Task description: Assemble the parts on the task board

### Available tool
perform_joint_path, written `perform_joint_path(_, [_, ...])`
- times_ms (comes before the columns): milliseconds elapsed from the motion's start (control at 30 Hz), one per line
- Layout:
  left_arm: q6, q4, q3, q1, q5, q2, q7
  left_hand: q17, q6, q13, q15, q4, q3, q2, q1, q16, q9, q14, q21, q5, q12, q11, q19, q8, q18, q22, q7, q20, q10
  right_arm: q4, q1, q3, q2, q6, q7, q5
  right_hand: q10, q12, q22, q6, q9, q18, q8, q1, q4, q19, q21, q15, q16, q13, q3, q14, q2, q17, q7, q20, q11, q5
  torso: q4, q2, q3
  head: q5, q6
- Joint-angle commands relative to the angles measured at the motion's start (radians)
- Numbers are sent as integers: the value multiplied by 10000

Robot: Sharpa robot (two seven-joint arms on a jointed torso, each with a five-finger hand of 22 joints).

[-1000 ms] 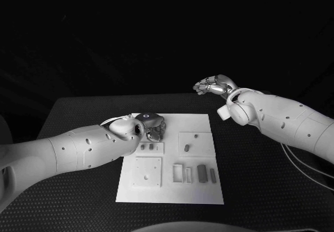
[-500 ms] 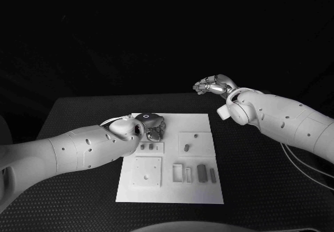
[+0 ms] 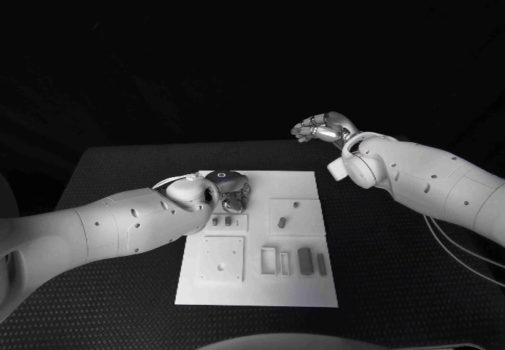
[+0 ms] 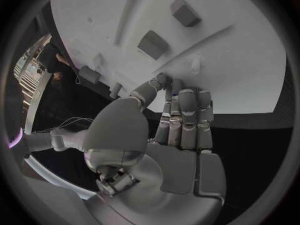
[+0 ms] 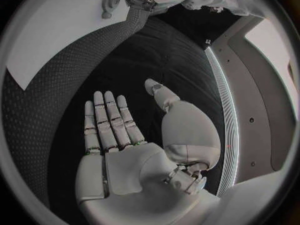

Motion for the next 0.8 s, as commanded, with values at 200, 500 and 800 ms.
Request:
perform_joint_path(200, [-76, -44, -35, -81, 356, -15, 106, -87, 333, 37, -54, 80, 316, 349, 107, 75, -19, 214, -9, -196, -41, -43, 137, 162, 124, 38, -10, -832, 408, 17, -1, 5, -7, 116, 93, -9, 48, -62, 22, -73, -13, -118, 43, -80, 27, -18, -73, -12, -37, 10, -34, -47, 45, -11, 348, -15, -17, 46, 0, -6, 4, 1, 3])
perform_joint_path(500, [-613, 109, -23, -91, 922, -177, 206, -114, 397, 52, -69, 111, 389, 371, 72, 99, -23, 298, 6, -189, -62, -57, 212, 197, 130, 53, 5, -863, 536, 5, -1, 5, -6, 119, 96, -9, 48, -62, 29, -73, -15, -119, 45, -79, 26, -17, -79, -12, -36, 10, -34, -47, 44, -12, 347, -16, -17, 47, 3, 2, -8, 5, 53])
perform_joint_path(800, [-895, 558, 134, -82, 1799, -612, 310, -129, 429, 58, -78, 99, 428, 359, 57, 119, -24, 350, 13, -134, -85, -65, 254, 218, 134, 63, -3, -880, 605, 6, -1, 5, -39, 120, 95, -9, 47, -62, 36, -74, -18, -120, 47, -80, 25, -16, -85, -12, -36, 10, -34, -48, 45, -13, 347, -17, -17, 47, 21, -9, -11, 0, 83])
